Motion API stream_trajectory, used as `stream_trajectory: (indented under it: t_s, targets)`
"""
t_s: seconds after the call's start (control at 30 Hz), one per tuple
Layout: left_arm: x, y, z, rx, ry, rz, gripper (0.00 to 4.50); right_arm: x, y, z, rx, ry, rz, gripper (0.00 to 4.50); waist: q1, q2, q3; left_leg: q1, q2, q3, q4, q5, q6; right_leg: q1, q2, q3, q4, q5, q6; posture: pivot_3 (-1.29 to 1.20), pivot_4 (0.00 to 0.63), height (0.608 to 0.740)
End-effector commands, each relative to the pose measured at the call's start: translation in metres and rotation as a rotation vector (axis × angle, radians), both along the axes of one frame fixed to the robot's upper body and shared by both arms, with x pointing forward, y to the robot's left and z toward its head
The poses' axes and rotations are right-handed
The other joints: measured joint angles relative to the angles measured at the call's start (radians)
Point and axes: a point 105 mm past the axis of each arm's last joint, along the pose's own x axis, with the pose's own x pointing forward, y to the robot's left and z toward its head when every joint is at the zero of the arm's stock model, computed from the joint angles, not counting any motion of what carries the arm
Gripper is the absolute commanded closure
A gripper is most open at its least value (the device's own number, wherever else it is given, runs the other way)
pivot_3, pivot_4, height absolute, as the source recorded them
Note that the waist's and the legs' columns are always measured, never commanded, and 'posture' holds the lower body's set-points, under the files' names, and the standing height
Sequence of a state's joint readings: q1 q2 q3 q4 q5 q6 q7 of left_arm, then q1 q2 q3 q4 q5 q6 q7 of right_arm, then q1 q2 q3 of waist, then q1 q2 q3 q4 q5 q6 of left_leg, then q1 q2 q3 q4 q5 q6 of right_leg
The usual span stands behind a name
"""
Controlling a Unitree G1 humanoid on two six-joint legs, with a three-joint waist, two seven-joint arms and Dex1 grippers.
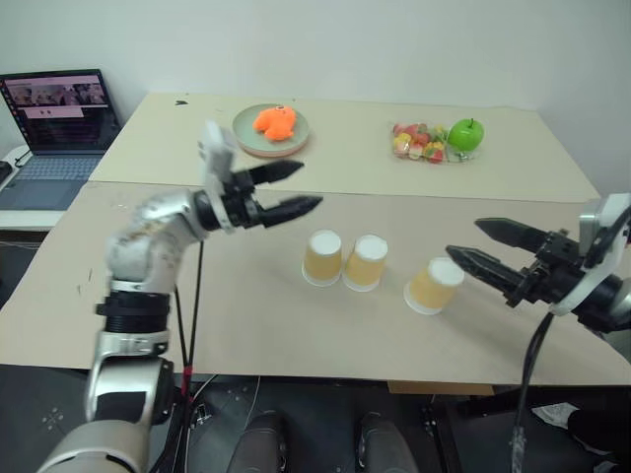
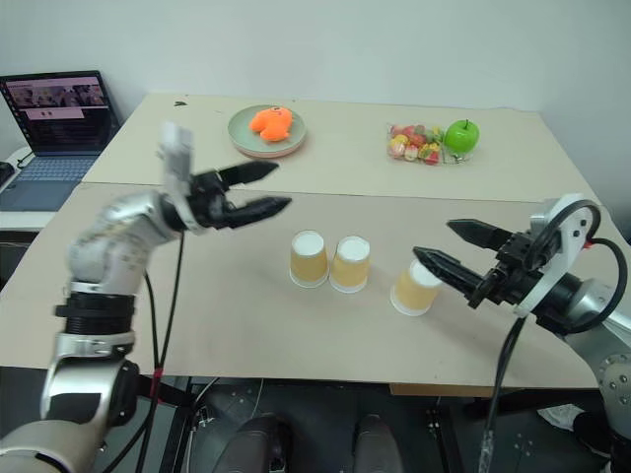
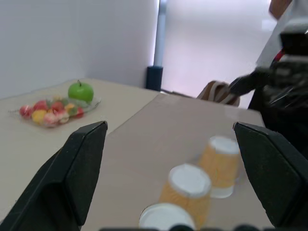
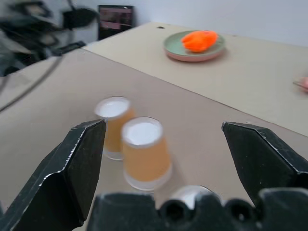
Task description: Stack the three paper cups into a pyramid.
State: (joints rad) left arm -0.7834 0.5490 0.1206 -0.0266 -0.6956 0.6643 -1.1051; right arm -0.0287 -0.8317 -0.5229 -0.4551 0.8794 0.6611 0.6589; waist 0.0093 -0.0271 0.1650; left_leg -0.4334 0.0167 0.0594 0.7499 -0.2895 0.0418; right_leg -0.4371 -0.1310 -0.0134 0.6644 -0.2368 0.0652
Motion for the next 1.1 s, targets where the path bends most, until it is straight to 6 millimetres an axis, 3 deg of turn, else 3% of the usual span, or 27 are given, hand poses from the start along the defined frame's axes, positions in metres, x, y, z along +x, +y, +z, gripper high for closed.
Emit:
stream_trajectory:
  t_s: [0.03,0.2,0.3,0.57,1.1]
  targets:
    - [-0.029,-0.008,0.001,0.075,-0.018,-0.13,0.03,0.0,-0.022,0.0,-0.048,-0.037,-0.119,0.0,0.003,0.0,0.0,0.0,0.0,0.0,0.0,0.0,0.0,0.0,0.0,0.0,0.0,0.0,0.0,0.0,0.15,0.676]
    - [-0.051,-0.014,-0.051,0.339,-0.095,-0.209,0.03,-0.013,-0.031,-0.03,-0.082,0.039,-0.177,0.0,0.002,0.001,0.0,0.003,-0.001,0.0,-0.001,0.0,0.0,0.003,0.0,0.0,0.0,0.0,0.0,0.0,0.15,0.676]
    - [-0.055,-0.02,-0.063,0.349,-0.096,-0.231,0.03,-0.019,-0.026,-0.046,-0.084,0.075,-0.172,0.0,0.002,0.001,0.0,0.004,0.0,0.001,0.0,0.0,-0.001,0.003,0.0,0.001,0.0,0.0,0.0,0.0,0.15,0.676]
    - [-0.051,-0.024,-0.072,0.343,-0.082,-0.215,0.03,-0.024,-0.004,-0.055,-0.033,0.115,-0.078,0.0,0.002,0.001,0.0,0.004,0.0,0.0,0.0,0.0,0.0,0.003,0.0,0.001,0.0,0.0,0.0,0.0,0.15,0.676]
    - [-0.045,-0.019,-0.066,0.314,-0.082,-0.138,0.03,0.006,-0.005,-0.067,-0.025,0.105,-0.053,0.0,0.002,0.001,0.0,0.004,0.0,0.0,0.0,0.0,0.0,0.003,0.0,0.001,0.0,0.0,0.0,0.0,0.15,0.676]
